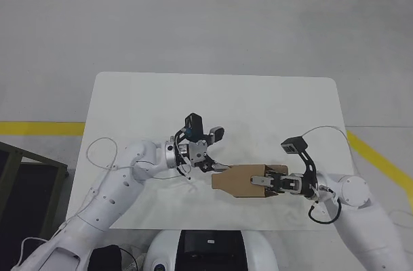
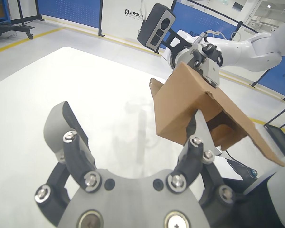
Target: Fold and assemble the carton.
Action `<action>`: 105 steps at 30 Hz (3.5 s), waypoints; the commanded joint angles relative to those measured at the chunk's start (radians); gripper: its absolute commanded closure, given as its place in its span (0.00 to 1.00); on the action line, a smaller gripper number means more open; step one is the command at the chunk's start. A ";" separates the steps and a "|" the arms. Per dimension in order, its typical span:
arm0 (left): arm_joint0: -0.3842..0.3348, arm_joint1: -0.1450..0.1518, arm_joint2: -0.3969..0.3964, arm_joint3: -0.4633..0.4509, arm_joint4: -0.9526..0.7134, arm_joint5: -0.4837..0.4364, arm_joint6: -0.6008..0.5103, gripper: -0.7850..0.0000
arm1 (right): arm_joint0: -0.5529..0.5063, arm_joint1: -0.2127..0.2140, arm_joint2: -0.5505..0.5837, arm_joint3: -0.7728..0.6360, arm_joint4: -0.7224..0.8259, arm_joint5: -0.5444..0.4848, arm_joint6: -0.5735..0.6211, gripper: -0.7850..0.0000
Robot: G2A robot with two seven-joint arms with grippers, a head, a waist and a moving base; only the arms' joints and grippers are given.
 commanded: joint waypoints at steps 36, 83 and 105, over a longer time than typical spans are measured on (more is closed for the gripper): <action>0.061 0.023 -0.067 -0.073 -0.027 -0.005 -0.081 0.00 | -0.033 0.006 0.034 -0.022 -0.031 -0.016 -0.058 1.00; 0.043 0.005 -0.032 -0.042 -0.045 -0.033 -0.066 0.00 | 0.079 -0.015 -0.035 0.106 0.039 -0.019 0.012 1.00; 0.055 0.008 -0.065 -0.038 -0.082 -0.017 -0.051 0.00 | 0.031 -0.007 -0.008 0.036 -0.047 -0.010 -0.046 1.00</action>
